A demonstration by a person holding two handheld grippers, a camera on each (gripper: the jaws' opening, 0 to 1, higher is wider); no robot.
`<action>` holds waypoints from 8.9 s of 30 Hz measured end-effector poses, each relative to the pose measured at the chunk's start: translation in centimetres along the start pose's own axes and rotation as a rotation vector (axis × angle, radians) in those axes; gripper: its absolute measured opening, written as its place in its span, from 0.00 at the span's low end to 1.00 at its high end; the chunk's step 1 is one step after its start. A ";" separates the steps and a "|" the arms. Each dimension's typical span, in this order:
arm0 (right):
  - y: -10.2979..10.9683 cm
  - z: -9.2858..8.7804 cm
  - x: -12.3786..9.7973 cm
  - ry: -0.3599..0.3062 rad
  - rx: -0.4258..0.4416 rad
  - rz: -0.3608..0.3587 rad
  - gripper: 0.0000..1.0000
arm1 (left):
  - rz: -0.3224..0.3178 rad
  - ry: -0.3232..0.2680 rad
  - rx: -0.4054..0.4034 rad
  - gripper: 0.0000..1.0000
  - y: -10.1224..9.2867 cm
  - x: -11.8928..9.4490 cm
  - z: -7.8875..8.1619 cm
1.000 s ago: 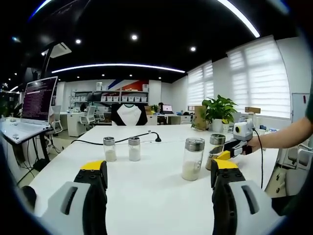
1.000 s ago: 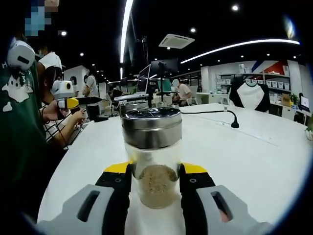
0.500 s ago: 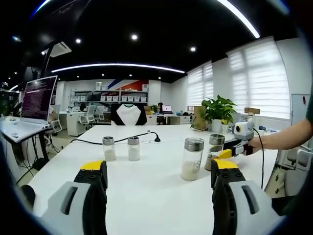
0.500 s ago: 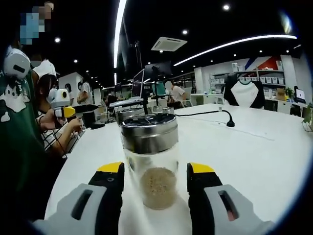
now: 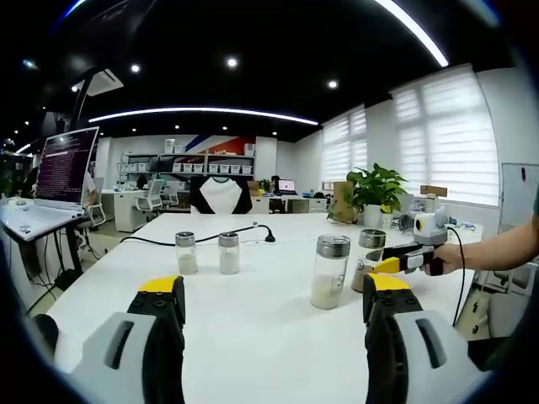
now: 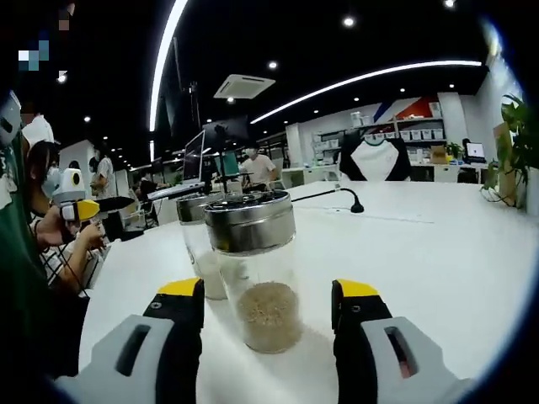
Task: Rotate the seasoning bottle until the label or dispensing opening points toward the visible target arrow and the bottle remains upright within the marked orientation range
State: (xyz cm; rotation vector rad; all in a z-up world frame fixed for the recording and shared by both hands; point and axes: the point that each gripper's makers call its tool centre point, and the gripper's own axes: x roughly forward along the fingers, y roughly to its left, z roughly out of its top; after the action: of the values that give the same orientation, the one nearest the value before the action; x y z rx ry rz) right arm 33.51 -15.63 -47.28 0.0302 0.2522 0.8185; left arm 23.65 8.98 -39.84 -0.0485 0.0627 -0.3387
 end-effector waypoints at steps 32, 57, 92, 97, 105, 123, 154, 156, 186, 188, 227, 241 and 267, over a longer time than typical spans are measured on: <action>-0.3 1.2 1.4 -0.060 0.026 -0.482 0.52 | -0.011 -0.001 -0.005 0.92 -0.3 0.2 -0.1; -0.7 0.8 1.4 -0.036 0.029 -0.527 0.39 | -0.010 0.000 0.004 0.92 -0.4 0.1 -0.2; -0.3 0.7 1.5 -0.004 -0.016 -0.443 0.38 | -0.006 0.002 0.000 0.92 -0.3 0.0 -0.1; -0.2 0.6 1.5 0.005 -0.021 -0.417 0.38 | -0.005 -0.008 -0.009 0.92 -0.2 0.0 0.1; 0.0 0.6 1.6 0.016 -0.026 -0.377 0.38 | -0.004 -0.006 -0.006 0.92 -0.1 0.0 0.0; 0.1 0.6 1.7 0.035 -0.048 -0.271 0.38 | -0.003 -0.004 -0.001 0.92 -0.2 0.0 0.0; 0.6 0.7 1.9 0.043 -0.108 -0.029 0.38 | 0.012 -0.012 -0.004 0.92 0.3 -0.6 0.1; 0.7 0.7 2.0 0.043 -0.113 -0.009 0.38 | 0.012 -0.010 -0.004 0.92 0.3 -0.6 0.1; 1.5 0.8 2.0 0.022 -0.150 0.199 0.38 | 0.011 -0.005 -0.007 0.91 0.5 -0.5 0.1; 1.5 0.8 2.0 0.027 -0.151 0.206 0.38 | 0.013 -0.004 -0.011 0.91 0.6 -0.5 0.1; 0.6 1.1 0.2 -0.012 -0.036 0.006 0.56 | 0.014 0.010 -0.020 0.91 0.5 -0.4 -0.2; 1.4 1.4 -0.3 -0.097 -0.008 -0.189 0.58 | 0.011 0.009 -0.020 0.91 0.4 -0.5 -0.1; 0.1 2.4 1.1 -0.078 -0.024 -0.526 0.56 | 0.004 0.016 -0.027 0.90 0.2 -0.4 -0.6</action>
State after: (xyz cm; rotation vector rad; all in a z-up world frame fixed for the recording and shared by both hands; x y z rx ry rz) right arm 34.77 -14.59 -45.22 -0.0266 0.1643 0.2963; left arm 23.33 9.28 -40.38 -0.0721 0.0829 -0.3341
